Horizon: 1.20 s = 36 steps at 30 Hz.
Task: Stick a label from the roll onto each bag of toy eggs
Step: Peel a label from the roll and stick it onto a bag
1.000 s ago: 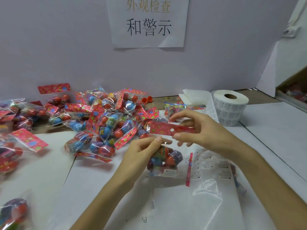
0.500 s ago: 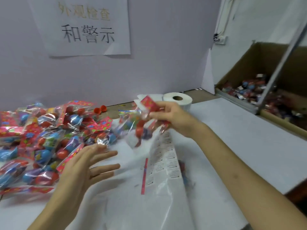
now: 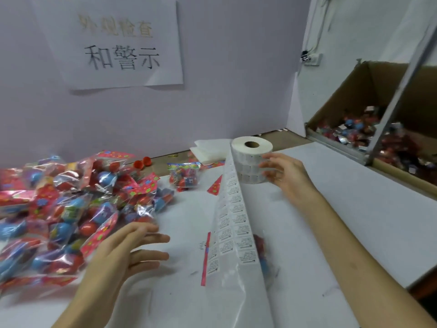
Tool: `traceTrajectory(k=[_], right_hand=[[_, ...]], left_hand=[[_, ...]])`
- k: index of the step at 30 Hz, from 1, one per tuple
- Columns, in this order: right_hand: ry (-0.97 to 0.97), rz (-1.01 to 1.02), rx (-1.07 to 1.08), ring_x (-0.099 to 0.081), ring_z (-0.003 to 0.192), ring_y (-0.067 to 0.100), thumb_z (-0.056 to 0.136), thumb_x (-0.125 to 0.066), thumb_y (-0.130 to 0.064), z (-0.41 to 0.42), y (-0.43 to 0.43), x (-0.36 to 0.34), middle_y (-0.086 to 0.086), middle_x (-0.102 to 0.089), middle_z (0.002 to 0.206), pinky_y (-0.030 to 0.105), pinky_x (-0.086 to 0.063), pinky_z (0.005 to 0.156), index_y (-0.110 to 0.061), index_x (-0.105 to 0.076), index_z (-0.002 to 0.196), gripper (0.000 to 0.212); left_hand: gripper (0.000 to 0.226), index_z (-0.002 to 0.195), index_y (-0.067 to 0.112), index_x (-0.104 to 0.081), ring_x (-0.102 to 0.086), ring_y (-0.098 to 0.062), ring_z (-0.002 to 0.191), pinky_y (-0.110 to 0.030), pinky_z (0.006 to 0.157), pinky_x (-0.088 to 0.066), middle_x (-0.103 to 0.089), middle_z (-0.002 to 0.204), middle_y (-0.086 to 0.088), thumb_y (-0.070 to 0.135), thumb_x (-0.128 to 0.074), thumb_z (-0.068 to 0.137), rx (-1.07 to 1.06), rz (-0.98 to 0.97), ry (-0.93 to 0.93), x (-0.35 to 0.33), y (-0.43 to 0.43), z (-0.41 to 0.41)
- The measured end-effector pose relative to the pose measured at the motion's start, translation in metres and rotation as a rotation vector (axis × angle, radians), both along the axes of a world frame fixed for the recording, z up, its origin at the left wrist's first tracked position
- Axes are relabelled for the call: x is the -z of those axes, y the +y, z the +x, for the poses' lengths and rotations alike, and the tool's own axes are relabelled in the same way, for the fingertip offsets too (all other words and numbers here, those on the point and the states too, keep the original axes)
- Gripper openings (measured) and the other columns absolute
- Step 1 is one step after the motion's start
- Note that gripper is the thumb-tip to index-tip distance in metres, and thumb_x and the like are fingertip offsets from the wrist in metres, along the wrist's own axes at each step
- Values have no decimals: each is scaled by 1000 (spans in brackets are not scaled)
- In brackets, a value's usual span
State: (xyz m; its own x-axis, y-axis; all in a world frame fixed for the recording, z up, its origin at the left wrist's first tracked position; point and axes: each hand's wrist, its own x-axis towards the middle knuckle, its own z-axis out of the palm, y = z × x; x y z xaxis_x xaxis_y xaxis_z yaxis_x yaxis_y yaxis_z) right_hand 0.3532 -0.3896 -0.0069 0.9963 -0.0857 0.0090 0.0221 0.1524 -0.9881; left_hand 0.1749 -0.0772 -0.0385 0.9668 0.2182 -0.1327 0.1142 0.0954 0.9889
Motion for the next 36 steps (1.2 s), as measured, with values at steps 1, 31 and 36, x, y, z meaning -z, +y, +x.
traceTrajectory(k=[1,31,36], right_hand=[[-32,-66,-38,-62,67,20,100,-51,-5,-5,10,-8,9,-73,82,28,-48,70,-8,-71,101,20],[-288,-409,-411,-71,73,14,92,-71,-7,-64,147,-21,7,-73,88,30,-61,59,-8,-62,94,10],[-190,-190,-487,-71,70,21,90,-69,0,-87,136,-9,16,-76,87,29,-61,60,-6,-64,107,18]], left_hand=[[24,108,4,-69,-76,-41,80,-41,64,-65,-78,99,-17,20,-53,102,10,2,-1,6,0,2],[24,122,10,-62,-77,-32,96,-46,91,-61,-72,118,-14,22,-63,102,-107,-199,49,-4,9,-5],[49,127,20,-66,-74,-33,103,-57,94,-58,-73,122,-7,51,-74,89,31,-85,-13,-6,8,-6]])
